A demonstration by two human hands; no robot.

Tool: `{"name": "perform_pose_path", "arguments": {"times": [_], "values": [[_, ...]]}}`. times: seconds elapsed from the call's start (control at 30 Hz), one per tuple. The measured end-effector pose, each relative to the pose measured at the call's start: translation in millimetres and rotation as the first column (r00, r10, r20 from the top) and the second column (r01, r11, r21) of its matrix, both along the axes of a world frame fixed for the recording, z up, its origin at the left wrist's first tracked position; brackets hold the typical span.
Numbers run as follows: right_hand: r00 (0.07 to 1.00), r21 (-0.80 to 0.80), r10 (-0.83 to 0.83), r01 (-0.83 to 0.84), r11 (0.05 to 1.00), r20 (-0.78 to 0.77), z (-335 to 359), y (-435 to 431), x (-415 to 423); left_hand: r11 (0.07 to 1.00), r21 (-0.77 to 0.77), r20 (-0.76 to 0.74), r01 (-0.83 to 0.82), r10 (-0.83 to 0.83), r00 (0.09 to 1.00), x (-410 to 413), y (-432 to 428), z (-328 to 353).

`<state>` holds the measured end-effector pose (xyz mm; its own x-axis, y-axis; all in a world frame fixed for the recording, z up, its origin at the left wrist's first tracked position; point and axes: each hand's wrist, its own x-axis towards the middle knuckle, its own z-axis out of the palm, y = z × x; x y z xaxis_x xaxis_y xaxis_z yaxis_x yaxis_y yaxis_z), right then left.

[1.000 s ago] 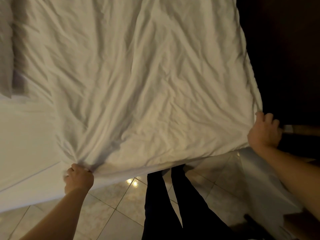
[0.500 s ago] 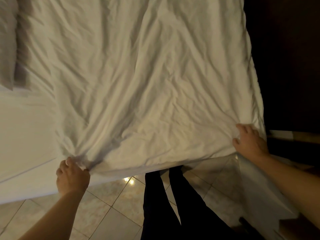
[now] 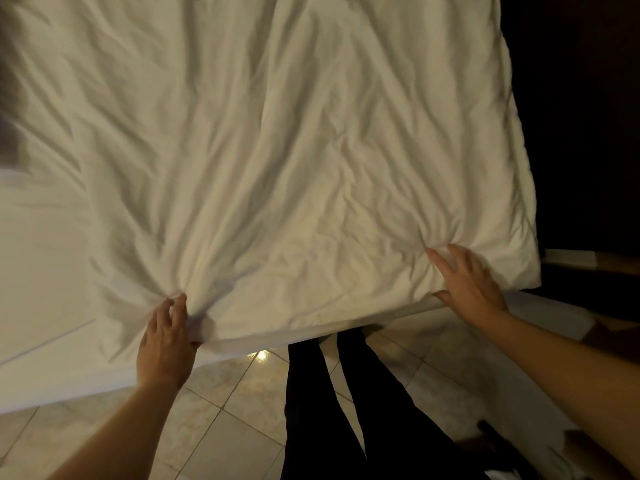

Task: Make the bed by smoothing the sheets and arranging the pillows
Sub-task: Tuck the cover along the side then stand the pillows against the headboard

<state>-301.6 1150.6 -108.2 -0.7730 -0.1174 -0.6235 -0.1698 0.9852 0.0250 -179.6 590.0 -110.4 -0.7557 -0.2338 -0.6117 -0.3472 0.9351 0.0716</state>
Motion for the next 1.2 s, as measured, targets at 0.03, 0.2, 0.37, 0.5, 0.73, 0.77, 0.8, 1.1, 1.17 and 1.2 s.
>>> {"name": "perform_pose_path", "arguments": {"times": [0.03, 0.2, 0.37, 0.5, 0.73, 0.77, 0.8, 1.1, 1.17, 1.2], "values": [[0.999, 0.002, 0.012, -0.012, 1.0, -0.037, -1.8, -1.7, -0.2, 1.0, -0.006, -0.006, -0.001, 0.001, 1.0, 1.4, -0.9, -0.6], [0.973, -0.03, 0.164, -0.171, 0.985, -0.162, 0.4, -11.2, -8.9, 0.997, -0.045, -0.038, 0.06, -0.062, 0.997, 1.4, -12.9, 1.4], [0.97, -0.182, 0.171, -0.202, 0.962, -0.172, 4.8, -28.3, -23.1, 0.998, 0.061, -0.096, -0.001, 0.007, 0.995, -8.5, -14.9, 8.4], [0.988, -0.123, 0.153, -0.155, 0.98, -0.025, 5.2, -34.0, -37.6, 0.994, 0.108, -0.08, 0.028, -0.019, 0.997, -24.5, -6.3, 7.4], [0.999, -0.223, 0.01, 0.001, 0.975, 0.047, 9.4, -40.9, -57.2, 0.961, 0.188, -0.166, -0.202, 0.233, 0.958, -36.9, -19.2, 8.0], [0.998, -0.238, -0.013, 0.027, 0.971, 0.061, 10.1, -40.0, -61.3, 0.953, 0.189, -0.151, -0.239, 0.268, 0.951, -39.4, -19.8, 11.0], [0.996, -0.235, -0.025, 0.043, 0.971, 0.08, 11.6, -39.7, -65.1, 0.955, 0.186, -0.146, -0.233, 0.261, 0.954, -41.4, -21.8, 13.6], [0.987, -0.232, -0.041, 0.078, 0.97, 0.158, 34.2, -38.5, -85.4, 0.988, 0.083, -0.09, -0.128, 0.136, 0.987, -53.6, -34.7, 19.7], [0.984, -0.216, -0.039, 0.076, 0.973, 0.173, 39.1, -31.2, -83.3, 0.991, 0.077, -0.062, -0.112, 0.117, 0.991, -55.3, -32.9, 24.0], [0.983, -0.21, -0.048, 0.085, 0.974, 0.178, 42.8, -29.0, -82.2, 0.991, 0.076, -0.053, -0.109, 0.113, 0.992, -54.3, -32.1, 29.3]]}}
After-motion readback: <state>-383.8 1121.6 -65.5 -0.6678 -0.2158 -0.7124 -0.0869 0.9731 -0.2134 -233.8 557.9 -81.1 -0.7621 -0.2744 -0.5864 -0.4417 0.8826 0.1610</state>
